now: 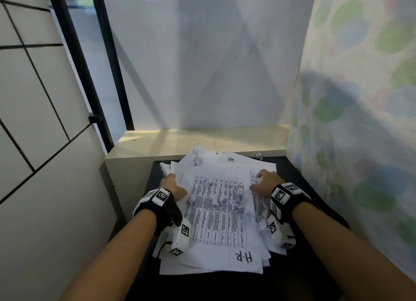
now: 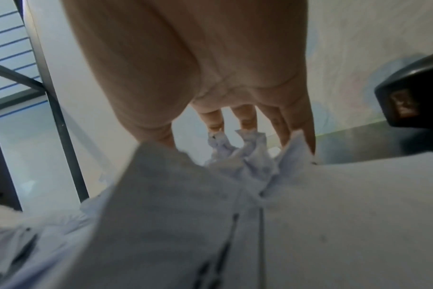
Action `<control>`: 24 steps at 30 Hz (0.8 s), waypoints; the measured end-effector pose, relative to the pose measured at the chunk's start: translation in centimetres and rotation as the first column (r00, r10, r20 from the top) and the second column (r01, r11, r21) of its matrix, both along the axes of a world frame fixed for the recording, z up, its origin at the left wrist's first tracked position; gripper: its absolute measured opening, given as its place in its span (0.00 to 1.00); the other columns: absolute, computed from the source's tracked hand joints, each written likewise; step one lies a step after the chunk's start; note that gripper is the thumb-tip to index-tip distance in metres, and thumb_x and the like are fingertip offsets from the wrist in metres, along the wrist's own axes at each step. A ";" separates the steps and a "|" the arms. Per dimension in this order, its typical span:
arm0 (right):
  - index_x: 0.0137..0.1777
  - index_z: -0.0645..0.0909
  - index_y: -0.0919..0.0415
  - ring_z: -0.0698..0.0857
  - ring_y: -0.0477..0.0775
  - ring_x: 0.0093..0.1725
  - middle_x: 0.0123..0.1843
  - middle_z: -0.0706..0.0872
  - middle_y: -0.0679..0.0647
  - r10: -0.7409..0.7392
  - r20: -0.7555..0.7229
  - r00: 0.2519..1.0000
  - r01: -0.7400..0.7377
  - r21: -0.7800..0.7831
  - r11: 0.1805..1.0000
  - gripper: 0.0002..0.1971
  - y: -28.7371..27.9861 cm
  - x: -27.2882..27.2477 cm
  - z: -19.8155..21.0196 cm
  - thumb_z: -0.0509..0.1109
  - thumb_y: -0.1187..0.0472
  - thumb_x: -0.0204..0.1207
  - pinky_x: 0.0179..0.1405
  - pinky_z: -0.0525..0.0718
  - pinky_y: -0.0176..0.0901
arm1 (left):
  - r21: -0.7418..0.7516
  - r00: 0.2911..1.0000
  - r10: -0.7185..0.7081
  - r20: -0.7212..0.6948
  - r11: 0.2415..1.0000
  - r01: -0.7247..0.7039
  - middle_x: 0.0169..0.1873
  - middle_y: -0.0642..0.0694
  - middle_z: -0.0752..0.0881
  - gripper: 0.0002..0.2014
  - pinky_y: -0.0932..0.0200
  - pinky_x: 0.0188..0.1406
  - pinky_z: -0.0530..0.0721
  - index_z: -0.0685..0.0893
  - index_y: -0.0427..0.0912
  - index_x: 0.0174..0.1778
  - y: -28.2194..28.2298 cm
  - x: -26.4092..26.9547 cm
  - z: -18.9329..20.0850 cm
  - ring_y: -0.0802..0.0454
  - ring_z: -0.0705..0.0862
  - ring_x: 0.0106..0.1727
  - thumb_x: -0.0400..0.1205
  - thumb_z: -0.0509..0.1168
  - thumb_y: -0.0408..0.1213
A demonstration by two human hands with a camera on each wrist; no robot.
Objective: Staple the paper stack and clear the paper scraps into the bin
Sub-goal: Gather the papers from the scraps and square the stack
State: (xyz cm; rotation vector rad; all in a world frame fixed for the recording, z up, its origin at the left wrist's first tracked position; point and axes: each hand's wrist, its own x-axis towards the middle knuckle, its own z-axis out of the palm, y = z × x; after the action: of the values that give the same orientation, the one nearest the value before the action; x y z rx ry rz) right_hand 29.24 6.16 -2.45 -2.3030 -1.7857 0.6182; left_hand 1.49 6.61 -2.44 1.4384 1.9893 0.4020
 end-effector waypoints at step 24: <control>0.75 0.68 0.60 0.79 0.55 0.58 0.67 0.79 0.63 0.126 -0.283 0.951 -0.100 0.105 0.989 0.31 2.1 0.3 -0.1 0.74 0.55 0.74 0.65 0.78 0.48 | 0.304 0.952 -0.130 0.276 0.952 0.042 0.72 0.35 0.78 0.22 0.69 0.48 0.80 0.87 0.40 0.59 0.6 1.2 1.0 0.43 0.82 0.62 0.74 0.65 0.16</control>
State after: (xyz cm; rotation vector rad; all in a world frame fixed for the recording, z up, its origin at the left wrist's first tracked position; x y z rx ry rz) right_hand 29.52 8.28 -2.51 -1.9452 -1.7727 0.8274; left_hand 2.64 7.18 -1.44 1.5361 1.6704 0.8526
